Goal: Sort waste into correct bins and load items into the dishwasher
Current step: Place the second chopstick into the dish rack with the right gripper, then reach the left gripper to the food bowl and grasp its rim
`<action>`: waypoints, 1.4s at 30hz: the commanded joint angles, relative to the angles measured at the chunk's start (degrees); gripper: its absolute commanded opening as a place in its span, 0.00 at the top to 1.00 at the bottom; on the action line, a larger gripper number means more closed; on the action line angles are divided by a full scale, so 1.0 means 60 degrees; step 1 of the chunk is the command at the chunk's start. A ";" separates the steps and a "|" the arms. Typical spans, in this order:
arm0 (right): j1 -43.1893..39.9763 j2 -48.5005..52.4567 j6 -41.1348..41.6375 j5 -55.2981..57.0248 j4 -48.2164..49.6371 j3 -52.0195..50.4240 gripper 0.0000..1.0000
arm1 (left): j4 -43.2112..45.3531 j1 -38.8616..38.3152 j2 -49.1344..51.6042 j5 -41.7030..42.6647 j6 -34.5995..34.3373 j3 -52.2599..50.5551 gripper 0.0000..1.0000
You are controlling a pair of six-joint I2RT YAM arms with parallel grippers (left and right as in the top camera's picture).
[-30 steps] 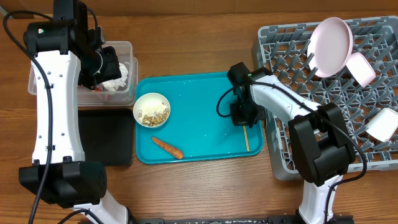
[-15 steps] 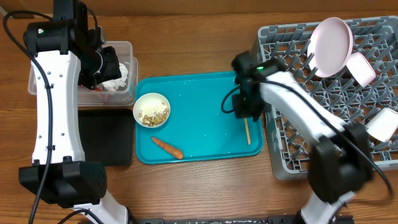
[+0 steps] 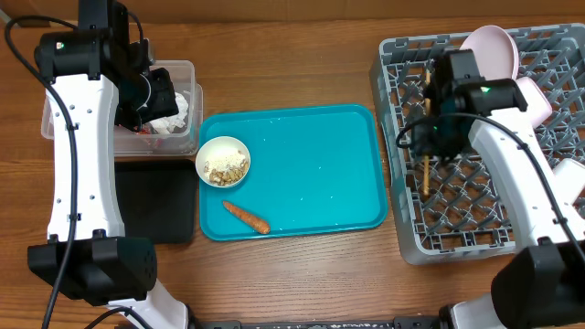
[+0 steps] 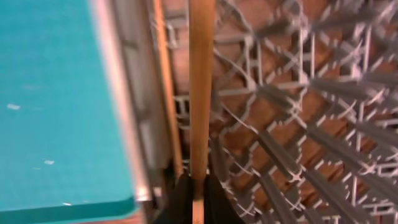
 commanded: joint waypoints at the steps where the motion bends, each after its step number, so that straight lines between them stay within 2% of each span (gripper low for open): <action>1: -0.0066 0.0229 -0.0488 -0.0066 0.0178 -0.0656 0.96 | -0.0022 0.0051 -0.0233 0.0004 -0.0168 0.0135 0.56; 10: 0.0062 0.0237 -0.0656 -0.0918 0.0444 -0.1115 0.96 | -0.0022 0.0051 -0.0233 0.0004 -0.0168 0.0135 0.56; 11: 0.0062 0.0237 -0.0656 -0.0914 0.0430 -0.1115 0.91 | -0.0022 0.0051 -0.0233 0.0004 -0.0168 0.0135 0.56; 13: 0.0062 0.0237 -0.0652 -0.0889 0.0372 -0.1115 0.65 | -0.0018 0.0051 -0.0233 0.0004 -0.0168 0.0135 0.56; 14: 0.0062 0.0237 -0.0652 -0.0889 0.0339 -0.1115 0.57 | -0.0018 0.0051 -0.0233 0.0004 -0.0168 0.0135 0.56; 16: 0.0062 0.0237 -0.0648 -0.0889 0.0291 -0.1115 0.51 | -0.0022 0.0051 -0.0233 0.0004 -0.0168 0.0135 0.56; 22: 0.0062 0.0073 -0.0455 -0.0885 0.0310 -0.0987 0.51 | -0.0025 0.0051 -0.0233 0.0004 -0.0164 0.0135 0.56; 26: 0.0015 -0.0608 -0.0310 -0.0889 0.0459 -0.0317 0.50 | -0.0022 0.0047 -0.0233 0.0011 -0.0164 0.0135 0.55; 30: 0.0015 -0.1341 -0.0284 -0.1166 0.0605 0.0787 0.40 | -0.0025 -0.0142 -0.0233 0.0044 -0.0120 0.0135 0.55; 34: 0.0091 -0.1803 -0.0415 -0.3027 0.1031 0.1213 0.28 | -0.0025 -0.0903 -0.0233 -0.0069 0.0178 0.0135 0.55; 36: 0.0175 -0.1818 -0.0860 -0.3534 0.0976 0.1213 0.25 | -0.0069 -0.1417 -0.0233 -0.0197 0.0193 0.0135 0.55; 42: 0.0186 -0.1749 -0.0867 -0.2346 0.0251 0.1209 0.25 | -0.0568 -0.2951 -0.0229 -0.1279 -0.0634 -0.0047 0.54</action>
